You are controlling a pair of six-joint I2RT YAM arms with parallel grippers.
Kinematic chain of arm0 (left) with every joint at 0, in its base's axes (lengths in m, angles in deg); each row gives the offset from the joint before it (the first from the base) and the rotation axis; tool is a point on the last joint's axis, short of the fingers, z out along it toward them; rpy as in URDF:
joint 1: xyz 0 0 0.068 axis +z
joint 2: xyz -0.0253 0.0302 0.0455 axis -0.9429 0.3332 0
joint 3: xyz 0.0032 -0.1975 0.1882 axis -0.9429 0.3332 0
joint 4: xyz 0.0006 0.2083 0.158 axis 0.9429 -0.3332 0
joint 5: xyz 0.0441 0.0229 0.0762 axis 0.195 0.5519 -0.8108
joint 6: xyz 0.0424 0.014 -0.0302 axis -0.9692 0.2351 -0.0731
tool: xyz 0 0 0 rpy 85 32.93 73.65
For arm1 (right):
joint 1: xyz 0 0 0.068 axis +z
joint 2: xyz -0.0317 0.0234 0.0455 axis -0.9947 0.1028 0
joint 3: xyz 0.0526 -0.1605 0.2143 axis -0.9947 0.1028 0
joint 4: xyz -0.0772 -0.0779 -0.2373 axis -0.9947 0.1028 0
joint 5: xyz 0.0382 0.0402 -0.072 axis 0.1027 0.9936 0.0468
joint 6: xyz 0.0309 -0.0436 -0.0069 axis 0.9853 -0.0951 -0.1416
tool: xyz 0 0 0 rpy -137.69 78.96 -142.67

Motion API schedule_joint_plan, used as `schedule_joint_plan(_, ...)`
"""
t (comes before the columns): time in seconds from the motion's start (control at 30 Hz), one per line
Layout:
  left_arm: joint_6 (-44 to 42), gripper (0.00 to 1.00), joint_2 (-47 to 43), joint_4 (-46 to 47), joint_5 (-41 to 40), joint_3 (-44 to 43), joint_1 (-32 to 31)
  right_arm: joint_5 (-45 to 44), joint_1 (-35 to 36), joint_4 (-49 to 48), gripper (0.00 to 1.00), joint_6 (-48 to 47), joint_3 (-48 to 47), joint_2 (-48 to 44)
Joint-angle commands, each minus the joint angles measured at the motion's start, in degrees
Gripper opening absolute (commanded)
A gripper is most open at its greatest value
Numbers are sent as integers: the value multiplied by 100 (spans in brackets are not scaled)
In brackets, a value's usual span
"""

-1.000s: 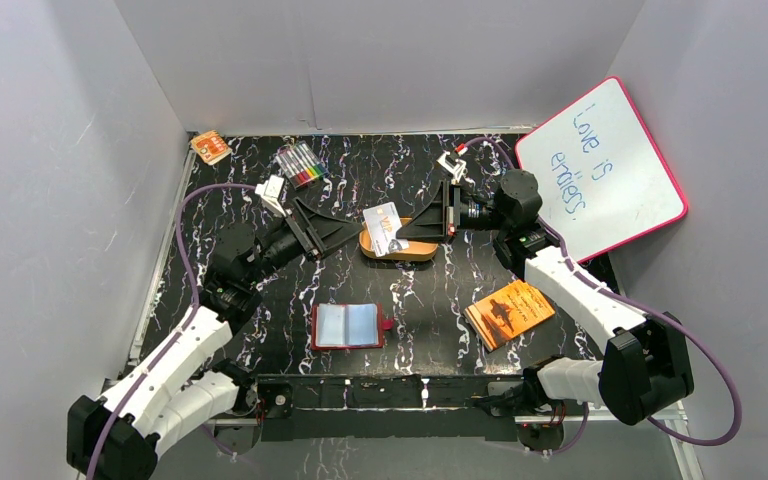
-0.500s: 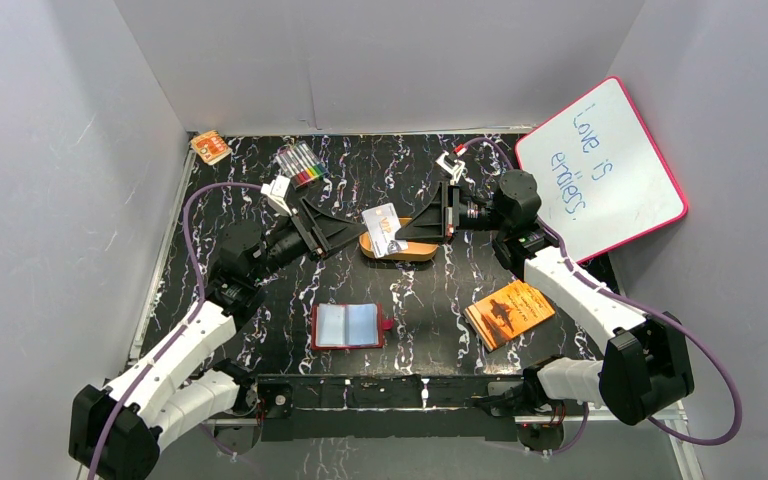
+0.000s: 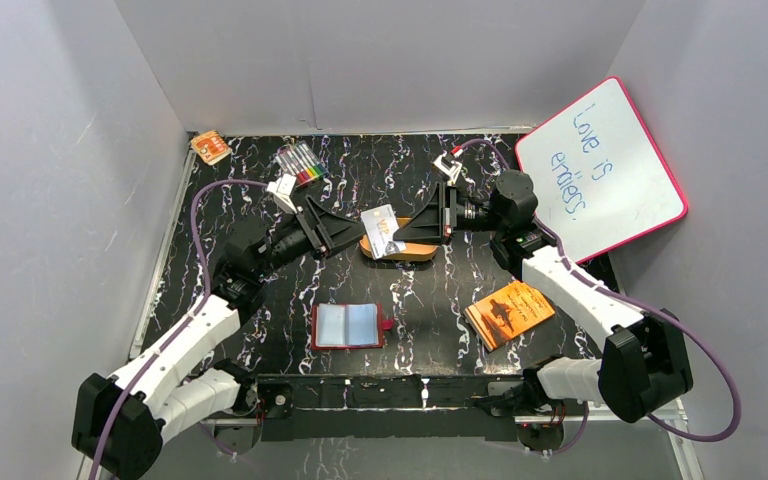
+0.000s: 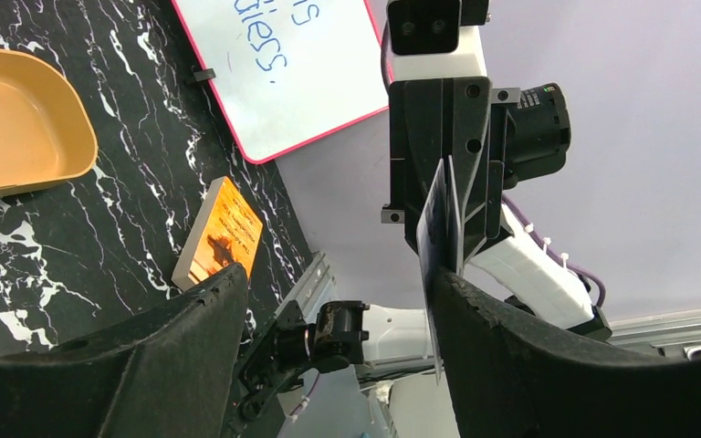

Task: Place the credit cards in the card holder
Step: Pick up the credit card from the storage box.

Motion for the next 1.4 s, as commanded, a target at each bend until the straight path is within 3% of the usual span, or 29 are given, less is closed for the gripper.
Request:
schedule_joint_plan(0.0,14,69,90,332,234,-263,-7,2,86,-382,0,29,-82,10)
schedule_joint_plan(0.13,141,65,132,604,341,-236,-7,-27,107,-417,0,44,-99,29)
schedule_joint_plan(0.37,459,45,227,1271,589,-118,-7,-57,121,-459,0,88,-44,42)
schedule_joint_plan(0.7,644,1,267,1526,609,-51,-7,-192,125,-648,0,283,82,43)
schedule_joint_plan(0.9,698,0,173,1439,457,-7,-7,-240,126,-636,0,331,136,62)
schedule_joint_plan(1.17,650,0,144,1266,415,-51,-7,-273,125,-654,19,352,140,80)
schedule_joint_plan(1.37,624,0,39,1155,332,-34,-7,-339,125,-674,18,355,242,31)
